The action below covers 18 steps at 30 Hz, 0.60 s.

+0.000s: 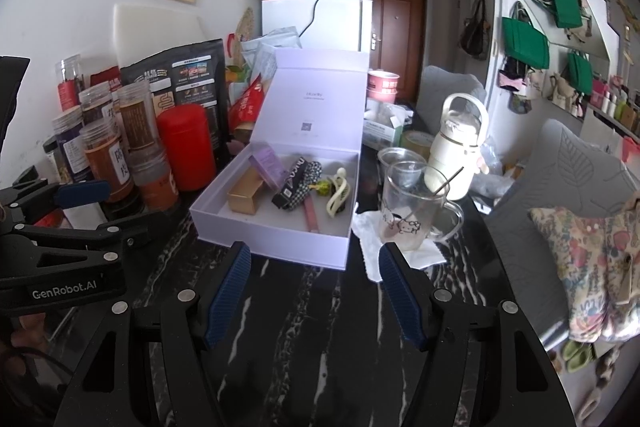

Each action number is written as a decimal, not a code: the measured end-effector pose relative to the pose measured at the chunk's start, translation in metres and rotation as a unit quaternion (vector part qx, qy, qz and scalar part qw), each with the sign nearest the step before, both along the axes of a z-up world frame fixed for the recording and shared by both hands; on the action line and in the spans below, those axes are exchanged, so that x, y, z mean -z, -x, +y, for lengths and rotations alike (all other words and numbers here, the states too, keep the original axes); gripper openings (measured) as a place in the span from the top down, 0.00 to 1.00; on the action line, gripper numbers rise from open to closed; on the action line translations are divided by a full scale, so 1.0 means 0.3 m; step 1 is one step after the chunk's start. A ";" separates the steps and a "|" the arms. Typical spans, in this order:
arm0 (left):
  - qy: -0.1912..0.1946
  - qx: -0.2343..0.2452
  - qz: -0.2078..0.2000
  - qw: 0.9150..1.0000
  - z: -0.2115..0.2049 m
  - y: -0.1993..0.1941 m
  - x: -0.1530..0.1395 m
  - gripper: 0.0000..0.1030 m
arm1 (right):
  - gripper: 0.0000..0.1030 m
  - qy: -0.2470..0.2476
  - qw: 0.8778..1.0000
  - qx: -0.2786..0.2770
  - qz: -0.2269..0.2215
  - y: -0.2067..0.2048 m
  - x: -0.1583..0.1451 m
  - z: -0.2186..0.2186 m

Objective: Organize rigid objects

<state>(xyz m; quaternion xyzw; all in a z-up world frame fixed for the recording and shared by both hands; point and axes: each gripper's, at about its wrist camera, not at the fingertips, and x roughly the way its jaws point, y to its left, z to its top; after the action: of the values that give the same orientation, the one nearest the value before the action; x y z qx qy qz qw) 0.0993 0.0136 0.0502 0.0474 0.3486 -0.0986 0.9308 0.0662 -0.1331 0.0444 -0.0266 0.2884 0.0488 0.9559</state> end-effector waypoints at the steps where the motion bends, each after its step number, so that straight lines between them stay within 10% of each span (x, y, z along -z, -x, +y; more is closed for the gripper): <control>1: 0.002 0.001 0.001 1.000 0.001 -0.002 0.001 0.23 | 0.35 0.000 1.000 0.000 0.000 0.000 0.000 0.001; 18: -0.006 0.007 0.022 1.000 -0.009 -0.039 0.044 0.23 | 0.33 0.004 1.000 0.008 0.010 -0.020 0.020 0.000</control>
<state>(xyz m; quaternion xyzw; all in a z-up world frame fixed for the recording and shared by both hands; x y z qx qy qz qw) 0.1110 0.0109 0.0371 0.0533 0.3694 -0.1036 0.9219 0.0723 -0.1330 0.0384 -0.0280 0.2982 0.0399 0.9533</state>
